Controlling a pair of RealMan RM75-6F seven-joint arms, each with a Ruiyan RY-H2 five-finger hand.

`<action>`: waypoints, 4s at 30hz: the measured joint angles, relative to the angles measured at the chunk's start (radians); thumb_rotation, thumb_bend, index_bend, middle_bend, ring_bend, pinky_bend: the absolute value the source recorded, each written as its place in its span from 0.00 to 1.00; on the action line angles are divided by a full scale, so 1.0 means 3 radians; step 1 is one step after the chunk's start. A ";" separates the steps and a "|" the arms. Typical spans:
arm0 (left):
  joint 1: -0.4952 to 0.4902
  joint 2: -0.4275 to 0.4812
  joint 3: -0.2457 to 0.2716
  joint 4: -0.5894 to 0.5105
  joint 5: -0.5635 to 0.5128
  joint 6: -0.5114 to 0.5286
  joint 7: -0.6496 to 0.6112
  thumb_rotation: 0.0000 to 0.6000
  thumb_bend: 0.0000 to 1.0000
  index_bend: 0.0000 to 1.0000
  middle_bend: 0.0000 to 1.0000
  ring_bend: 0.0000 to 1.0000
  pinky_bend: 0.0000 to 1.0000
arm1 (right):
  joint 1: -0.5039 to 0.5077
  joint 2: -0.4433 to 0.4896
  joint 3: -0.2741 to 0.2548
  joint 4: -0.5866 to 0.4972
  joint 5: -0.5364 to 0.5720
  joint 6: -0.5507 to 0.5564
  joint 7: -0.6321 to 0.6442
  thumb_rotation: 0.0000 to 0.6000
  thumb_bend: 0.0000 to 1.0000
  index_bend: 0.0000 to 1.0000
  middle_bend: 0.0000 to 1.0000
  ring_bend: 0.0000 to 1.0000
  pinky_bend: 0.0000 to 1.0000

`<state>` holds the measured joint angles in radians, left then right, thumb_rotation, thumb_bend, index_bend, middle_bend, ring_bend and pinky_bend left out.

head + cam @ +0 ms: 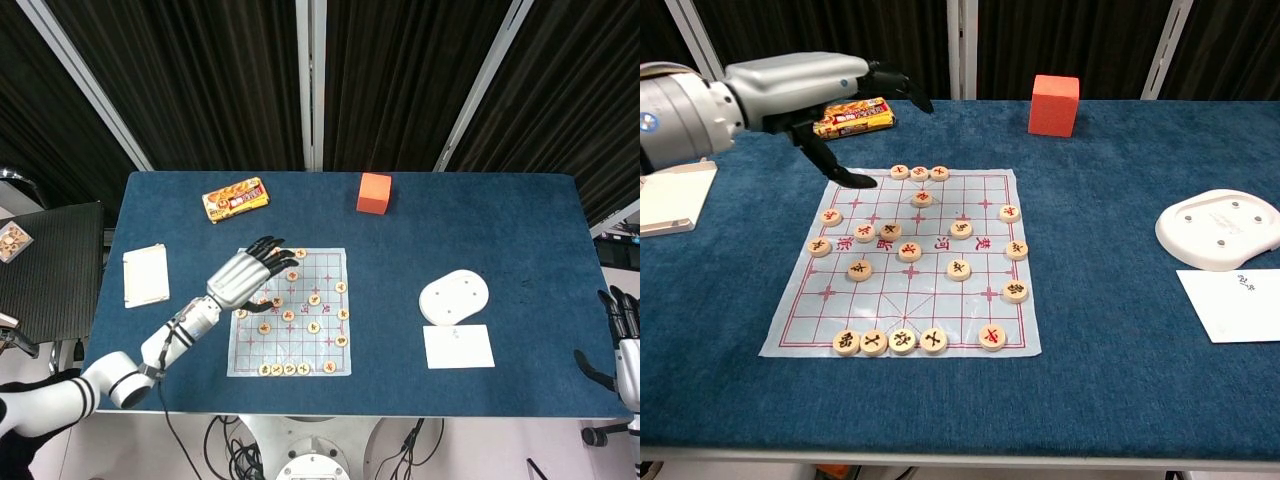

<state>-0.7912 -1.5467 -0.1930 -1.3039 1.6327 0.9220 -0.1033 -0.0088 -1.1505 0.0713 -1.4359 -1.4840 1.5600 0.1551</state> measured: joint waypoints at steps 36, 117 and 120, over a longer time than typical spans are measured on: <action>-0.0642 -0.1053 0.0410 0.1443 -0.0129 -0.0331 -0.0239 1.00 0.24 0.36 0.15 0.00 0.08 | -0.0191 -0.0083 -0.0009 0.0318 0.0055 0.0090 0.0357 1.00 0.16 0.00 0.00 0.00 0.00; -0.0953 -0.1392 0.0376 0.2361 -0.0430 -0.0594 -0.0641 1.00 0.30 0.52 0.19 0.00 0.07 | -0.0190 -0.0120 0.0020 0.0468 0.0104 -0.0056 0.0448 1.00 0.16 0.00 0.00 0.00 0.00; -0.0967 -0.1414 0.0379 0.2401 -0.0412 -0.0566 -0.0687 1.00 0.30 0.52 0.19 0.00 0.08 | -0.0187 -0.0116 0.0020 0.0455 0.0097 -0.0053 0.0440 1.00 0.16 0.00 0.00 0.00 0.00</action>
<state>-1.0812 -1.9708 -0.0791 -0.5837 1.5091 0.7524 -0.3093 -0.0649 -1.1854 0.0773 -1.2994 -1.4549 1.5442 0.2870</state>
